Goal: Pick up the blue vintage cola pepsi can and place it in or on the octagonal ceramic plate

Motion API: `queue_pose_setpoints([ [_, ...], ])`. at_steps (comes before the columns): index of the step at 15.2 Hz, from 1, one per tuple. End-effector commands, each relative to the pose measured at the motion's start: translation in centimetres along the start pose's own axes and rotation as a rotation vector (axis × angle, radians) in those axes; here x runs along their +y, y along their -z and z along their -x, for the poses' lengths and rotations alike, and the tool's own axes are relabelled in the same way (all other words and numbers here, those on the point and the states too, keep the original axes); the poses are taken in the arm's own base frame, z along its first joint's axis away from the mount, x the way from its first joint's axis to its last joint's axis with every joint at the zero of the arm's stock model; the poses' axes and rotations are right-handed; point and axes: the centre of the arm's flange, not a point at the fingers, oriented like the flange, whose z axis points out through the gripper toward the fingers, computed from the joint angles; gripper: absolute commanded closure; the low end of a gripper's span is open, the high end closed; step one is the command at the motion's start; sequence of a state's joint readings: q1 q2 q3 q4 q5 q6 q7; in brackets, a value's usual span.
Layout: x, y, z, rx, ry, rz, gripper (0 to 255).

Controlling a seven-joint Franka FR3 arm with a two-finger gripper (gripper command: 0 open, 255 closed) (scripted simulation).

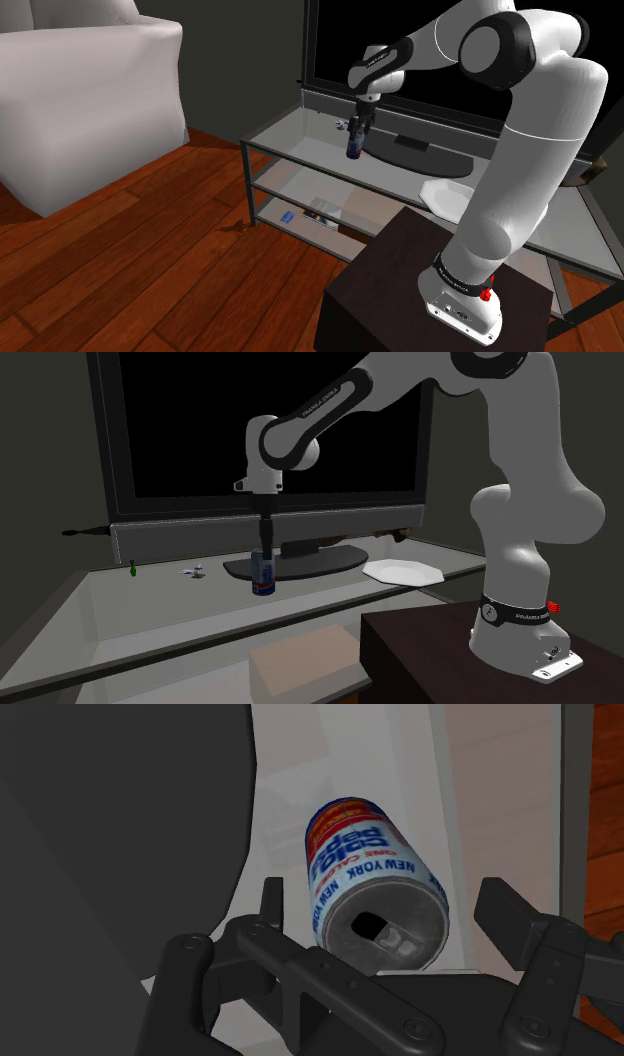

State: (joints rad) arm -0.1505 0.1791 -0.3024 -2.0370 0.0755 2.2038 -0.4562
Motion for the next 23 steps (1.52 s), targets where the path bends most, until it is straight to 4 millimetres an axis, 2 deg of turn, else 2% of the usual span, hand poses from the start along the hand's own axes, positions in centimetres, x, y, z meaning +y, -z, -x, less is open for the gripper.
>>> queue_pose_setpoints([
  [1,0.0,-1.3,0.0,0.001,0.0,0.0,0],
  [9,0.0,-1.3,0.0,0.0,0.0,0.0,0],
  [10,0.0,-1.3,0.0,0.0,0.0,0.0,255],
  [19,0.0,-1.3,0.0,0.001,0.0,0.0,255],
  [23,0.0,0.8,0.0,0.001,0.0,0.0,255],
])
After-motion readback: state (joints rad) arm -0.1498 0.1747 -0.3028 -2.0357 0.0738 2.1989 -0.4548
